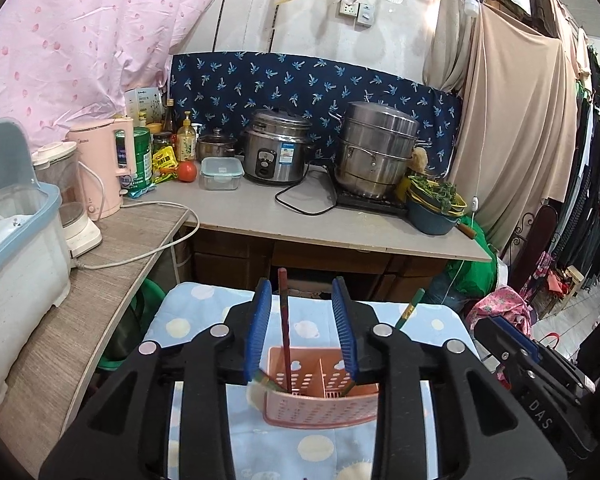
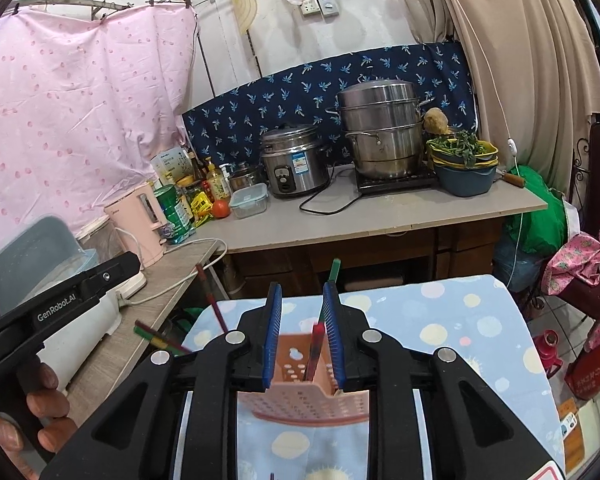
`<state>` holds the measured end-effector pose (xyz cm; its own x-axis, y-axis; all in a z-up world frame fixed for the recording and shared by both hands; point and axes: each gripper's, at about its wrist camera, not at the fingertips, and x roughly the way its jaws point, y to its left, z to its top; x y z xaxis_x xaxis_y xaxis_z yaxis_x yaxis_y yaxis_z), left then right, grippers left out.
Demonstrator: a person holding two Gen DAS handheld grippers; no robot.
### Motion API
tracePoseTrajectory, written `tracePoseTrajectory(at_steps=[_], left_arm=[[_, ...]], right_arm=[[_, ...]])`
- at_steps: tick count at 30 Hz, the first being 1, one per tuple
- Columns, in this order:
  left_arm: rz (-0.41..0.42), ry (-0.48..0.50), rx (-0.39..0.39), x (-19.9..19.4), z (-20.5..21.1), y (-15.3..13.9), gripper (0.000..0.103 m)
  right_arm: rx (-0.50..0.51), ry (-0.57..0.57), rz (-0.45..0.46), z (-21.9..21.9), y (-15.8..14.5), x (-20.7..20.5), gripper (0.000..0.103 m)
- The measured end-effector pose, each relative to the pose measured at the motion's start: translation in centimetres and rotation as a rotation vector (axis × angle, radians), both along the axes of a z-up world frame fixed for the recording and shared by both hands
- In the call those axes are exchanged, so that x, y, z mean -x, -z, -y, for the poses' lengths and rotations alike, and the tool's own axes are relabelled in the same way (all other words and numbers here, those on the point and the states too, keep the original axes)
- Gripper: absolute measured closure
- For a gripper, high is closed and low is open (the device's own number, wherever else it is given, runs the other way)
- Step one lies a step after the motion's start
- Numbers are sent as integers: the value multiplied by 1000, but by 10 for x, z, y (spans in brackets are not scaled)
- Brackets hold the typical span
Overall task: Organize utensils
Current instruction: 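Lower both chopsticks into the pink basket and open both tools, then move both open tools back to the spoon and chopsticks on the table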
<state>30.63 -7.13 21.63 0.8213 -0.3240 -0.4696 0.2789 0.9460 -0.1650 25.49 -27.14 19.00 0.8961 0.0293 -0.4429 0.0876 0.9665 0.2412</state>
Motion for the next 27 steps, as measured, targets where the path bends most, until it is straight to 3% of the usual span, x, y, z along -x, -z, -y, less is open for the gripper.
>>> tracePoseTrajectory(at_steps=[12,18,27], left_arm=[[-46,-1,-33,60,-23,22,70],[-80,-4,-87,96,-30,52,70],[-201,17,-135,138,-38,111,70]], right_arm=[[3,-19,-76,-10,28,75,81],[18,-55,-133,-26,57,117,81],[81,-113,-258,-52,117,172,81]])
